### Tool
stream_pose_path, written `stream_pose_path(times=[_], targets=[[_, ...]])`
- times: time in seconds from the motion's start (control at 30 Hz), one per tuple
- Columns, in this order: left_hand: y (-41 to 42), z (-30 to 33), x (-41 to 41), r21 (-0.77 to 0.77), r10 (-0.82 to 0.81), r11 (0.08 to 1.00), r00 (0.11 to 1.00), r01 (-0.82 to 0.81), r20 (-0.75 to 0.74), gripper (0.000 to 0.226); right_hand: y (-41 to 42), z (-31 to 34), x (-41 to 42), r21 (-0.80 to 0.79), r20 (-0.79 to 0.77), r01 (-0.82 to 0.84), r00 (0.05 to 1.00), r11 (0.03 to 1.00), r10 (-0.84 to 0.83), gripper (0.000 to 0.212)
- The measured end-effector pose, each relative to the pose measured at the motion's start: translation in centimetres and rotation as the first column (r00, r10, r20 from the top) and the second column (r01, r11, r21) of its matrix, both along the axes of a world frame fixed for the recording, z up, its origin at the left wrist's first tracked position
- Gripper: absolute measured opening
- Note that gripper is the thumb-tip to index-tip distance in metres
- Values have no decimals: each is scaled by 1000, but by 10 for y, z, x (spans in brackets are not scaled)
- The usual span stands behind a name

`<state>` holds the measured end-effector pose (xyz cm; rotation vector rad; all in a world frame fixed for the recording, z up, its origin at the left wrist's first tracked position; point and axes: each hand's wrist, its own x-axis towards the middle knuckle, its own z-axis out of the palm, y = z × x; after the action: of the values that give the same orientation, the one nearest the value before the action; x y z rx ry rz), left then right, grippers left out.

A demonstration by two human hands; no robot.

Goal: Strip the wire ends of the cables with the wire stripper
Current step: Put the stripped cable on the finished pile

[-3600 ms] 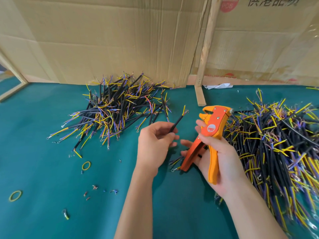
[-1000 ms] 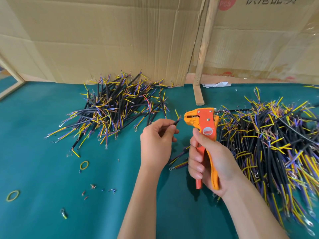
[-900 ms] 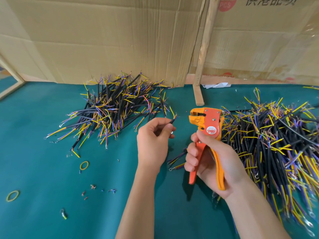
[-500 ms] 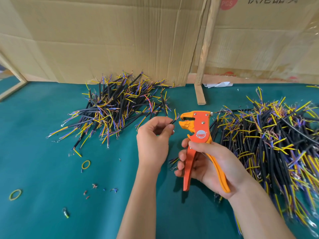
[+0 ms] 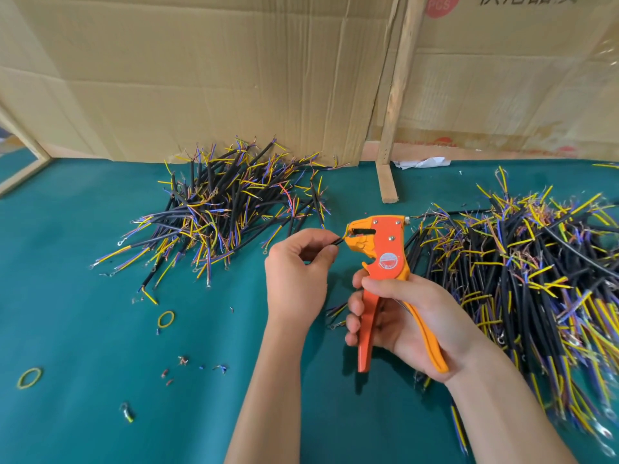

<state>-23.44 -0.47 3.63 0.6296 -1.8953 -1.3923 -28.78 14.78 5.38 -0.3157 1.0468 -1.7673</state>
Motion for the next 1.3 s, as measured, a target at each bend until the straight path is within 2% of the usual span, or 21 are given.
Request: stream_pose_path(times=[0.47,0.63,0.73,0.87,0.9,0.93,1.0,1.03,1.07,1.1,1.13,1.17,1.2,1.23,1.3], targets=[[2,2,0,-5,32,999,999,-31,18,18,-4,-2,2,33,-6,23,1000,999,-23,21],[4,2,-1,39,16,999,1000,-17,24,18,-8,-1,5,29,-9,132,991,991,-132,30],[4,2,-1,51,-11,999,999,9,33,20,-12,-1,7,-10,38,211,977,977,-211,30],[2,2,3,-81,9,997,982,6,187,19,-8,1,-2,-109,179,383,915,917,-361,20],[0,2,5,-53,-38,997,979,50,198,19,-6,1,-5,-136,203,424,897,895,-394,18],[-1,4,6,41,-149,989,975,144,167,21,-3,0,-9,-163,223,462,878,872,-423,16],[5,10,7,251,-401,890,916,381,30,23,1,-1,-14,-214,264,514,849,831,-457,19],[9,11,6,259,-438,868,899,423,-2,24,2,-2,-15,-237,280,520,845,821,-455,21],[12,12,4,201,-393,903,919,381,23,24,3,-2,-15,-258,289,511,850,820,-439,22],[11,10,3,56,-258,966,961,253,104,23,3,-2,-14,-273,287,489,863,828,-415,24],[9,8,3,-123,-56,989,981,80,186,23,2,-1,-13,-281,273,455,882,845,-384,27],[3,4,4,-274,150,958,960,-83,235,23,1,-1,-11,-283,252,408,905,868,-344,31],[-3,2,8,-351,297,916,918,-195,264,23,-1,0,-9,-281,232,354,927,892,-295,36],[-10,-1,11,-371,389,890,866,-265,315,24,-4,0,-5,-276,219,300,945,913,-244,40],[-19,-5,15,-369,475,870,758,-327,447,22,-11,0,4,-249,209,217,964,944,-167,45]])
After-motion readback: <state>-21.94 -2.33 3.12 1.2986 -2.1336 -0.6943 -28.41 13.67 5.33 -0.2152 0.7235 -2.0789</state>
